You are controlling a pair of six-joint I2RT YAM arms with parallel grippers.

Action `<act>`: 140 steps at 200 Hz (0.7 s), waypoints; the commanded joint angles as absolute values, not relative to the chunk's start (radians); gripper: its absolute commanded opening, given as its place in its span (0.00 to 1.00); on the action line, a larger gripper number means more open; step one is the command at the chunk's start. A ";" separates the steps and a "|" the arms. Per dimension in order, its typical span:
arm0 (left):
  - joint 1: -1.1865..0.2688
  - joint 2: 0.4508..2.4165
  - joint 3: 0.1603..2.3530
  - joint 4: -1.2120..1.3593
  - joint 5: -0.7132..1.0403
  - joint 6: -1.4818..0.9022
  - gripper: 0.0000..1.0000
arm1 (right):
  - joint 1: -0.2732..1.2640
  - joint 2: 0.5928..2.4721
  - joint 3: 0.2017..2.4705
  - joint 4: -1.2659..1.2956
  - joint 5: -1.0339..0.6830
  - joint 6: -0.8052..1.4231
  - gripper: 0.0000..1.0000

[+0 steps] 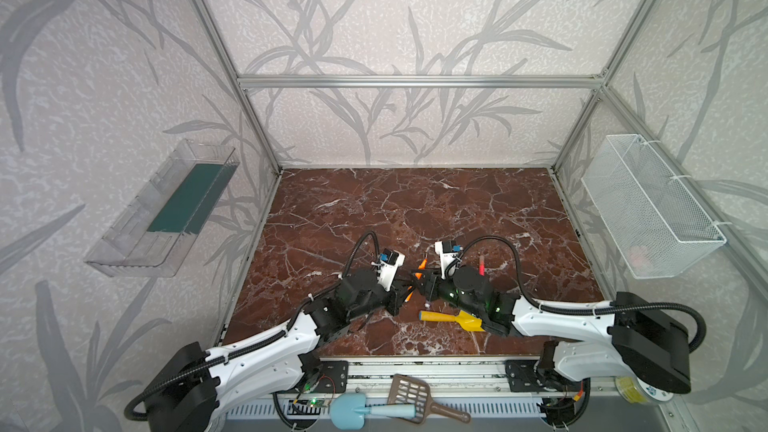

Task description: Insert the pens into the pen caps

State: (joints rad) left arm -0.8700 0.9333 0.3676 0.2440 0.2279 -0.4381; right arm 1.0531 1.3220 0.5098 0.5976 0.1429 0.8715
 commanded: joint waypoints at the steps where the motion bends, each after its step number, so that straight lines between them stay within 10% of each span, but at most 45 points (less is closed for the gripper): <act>1: -0.875 0.909 0.347 0.284 0.248 -0.430 0.01 | 1.060 1.316 0.526 0.604 0.202 0.869 0.35; 59: -0.877 0.899 0.345 0.290 0.264 -0.431 0.01 | 1.060 1.281 0.521 0.583 0.235 0.862 0.34; 95: -0.878 0.888 0.349 0.278 0.255 -0.434 0.02 | 1.059 1.295 0.523 0.608 0.192 0.883 0.12; 140: -0.879 0.877 0.317 0.329 0.237 -0.437 0.36 | 1.060 1.282 0.478 0.676 0.195 0.922 0.03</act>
